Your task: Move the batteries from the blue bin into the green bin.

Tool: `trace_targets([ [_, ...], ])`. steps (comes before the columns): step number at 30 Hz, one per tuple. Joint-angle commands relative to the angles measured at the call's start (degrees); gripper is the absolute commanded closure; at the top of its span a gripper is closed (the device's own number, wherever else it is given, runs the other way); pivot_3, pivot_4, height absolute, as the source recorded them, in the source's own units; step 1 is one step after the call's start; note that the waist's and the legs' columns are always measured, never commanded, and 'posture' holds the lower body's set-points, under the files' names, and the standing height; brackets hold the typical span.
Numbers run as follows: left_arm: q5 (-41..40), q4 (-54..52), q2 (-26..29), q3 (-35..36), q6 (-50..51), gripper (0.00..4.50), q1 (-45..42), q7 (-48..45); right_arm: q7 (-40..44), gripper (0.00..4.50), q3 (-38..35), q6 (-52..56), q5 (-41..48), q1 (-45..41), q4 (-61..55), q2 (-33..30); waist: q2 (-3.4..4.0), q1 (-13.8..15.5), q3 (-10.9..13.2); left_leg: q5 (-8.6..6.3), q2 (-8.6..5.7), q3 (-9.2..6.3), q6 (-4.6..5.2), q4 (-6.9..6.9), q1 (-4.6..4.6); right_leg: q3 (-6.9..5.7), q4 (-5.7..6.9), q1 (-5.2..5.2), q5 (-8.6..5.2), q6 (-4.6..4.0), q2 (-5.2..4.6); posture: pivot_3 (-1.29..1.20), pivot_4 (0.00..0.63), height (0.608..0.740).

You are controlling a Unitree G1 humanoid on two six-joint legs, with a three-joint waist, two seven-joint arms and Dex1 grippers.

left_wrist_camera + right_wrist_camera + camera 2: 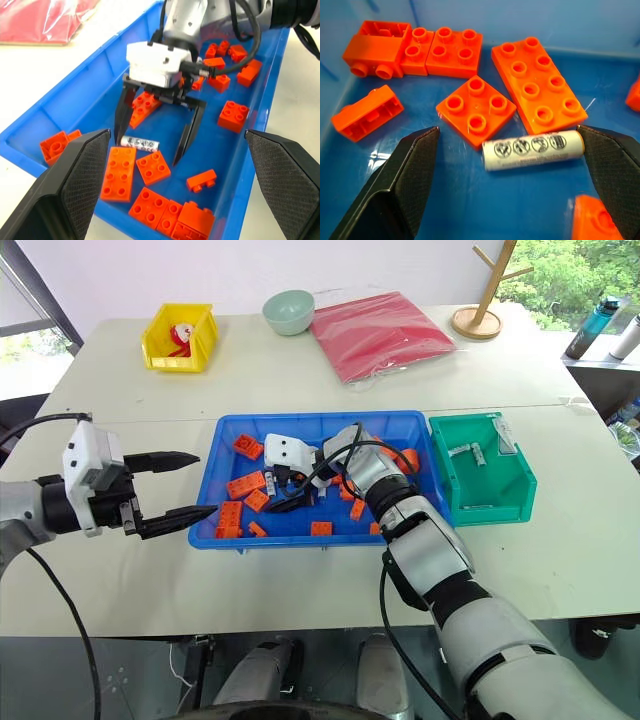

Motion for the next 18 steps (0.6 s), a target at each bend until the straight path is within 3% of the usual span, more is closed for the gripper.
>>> trace_targets([
  [1,-0.6,-1.0,0.9,0.4,-0.1,0.00,-1.2,0.3,-2.2,0.01,-1.2,-2.3,-0.6,-1.8,1.7,0.9,0.00,-0.1,0.0,0.00,0.00,-0.01,0.00,0.00,0.00,0.00,0.00,0.00,0.00,0.00,0.01,0.00,0.150,0.717],
  [4,-0.6,-0.9,0.9,0.2,0.0,0.00,-1.6,0.3,-3.0,0.01,-1.7,-3.1,-0.9,-2.2,3.3,1.1,0.01,-0.5,0.0,0.00,0.00,-0.05,-0.01,0.00,0.01,0.00,0.06,0.02,0.00,0.00,0.01,0.00,0.150,0.717],
  [7,-0.5,-0.8,0.9,0.2,-0.1,0.00,-1.7,0.2,-2.8,0.81,-2.2,-3.7,-0.9,-2.5,3.9,0.9,0.01,-0.8,0.0,0.01,0.00,-0.06,-0.03,-0.02,0.03,0.00,0.10,0.01,0.00,0.00,0.02,0.00,0.150,0.717],
  [10,-0.4,-0.7,0.9,0.1,-0.2,0.00,-2.0,0.1,-2.7,2.16,-2.6,-4.2,-1.1,-2.4,3.3,0.4,0.01,-0.9,0.0,0.01,0.00,-0.06,-0.05,-0.02,0.04,0.02,0.31,-0.06,0.00,0.00,0.02,0.00,0.150,0.717],
  [15,0.1,0.4,0.7,-1.1,-0.8,0.00,-3.1,-0.3,-1.3,2.16,-4.0,-3.5,0.1,-1.4,-0.8,-0.8,0.01,-0.8,0.0,-0.01,-0.02,-0.08,-0.07,0.00,0.04,0.07,0.50,-0.14,0.00,0.00,0.01,0.00,0.150,0.717],
  [18,0.2,1.3,0.1,-2.5,-1.2,0.00,-4.2,-0.5,-0.4,2.16,-7.3,3.9,4.2,2.3,-15.0,-4.4,0.01,-0.6,0.0,-0.01,-0.03,-0.09,-0.08,0.02,0.04,0.09,0.54,-0.16,0.00,0.00,0.00,0.00,0.150,0.717],
])
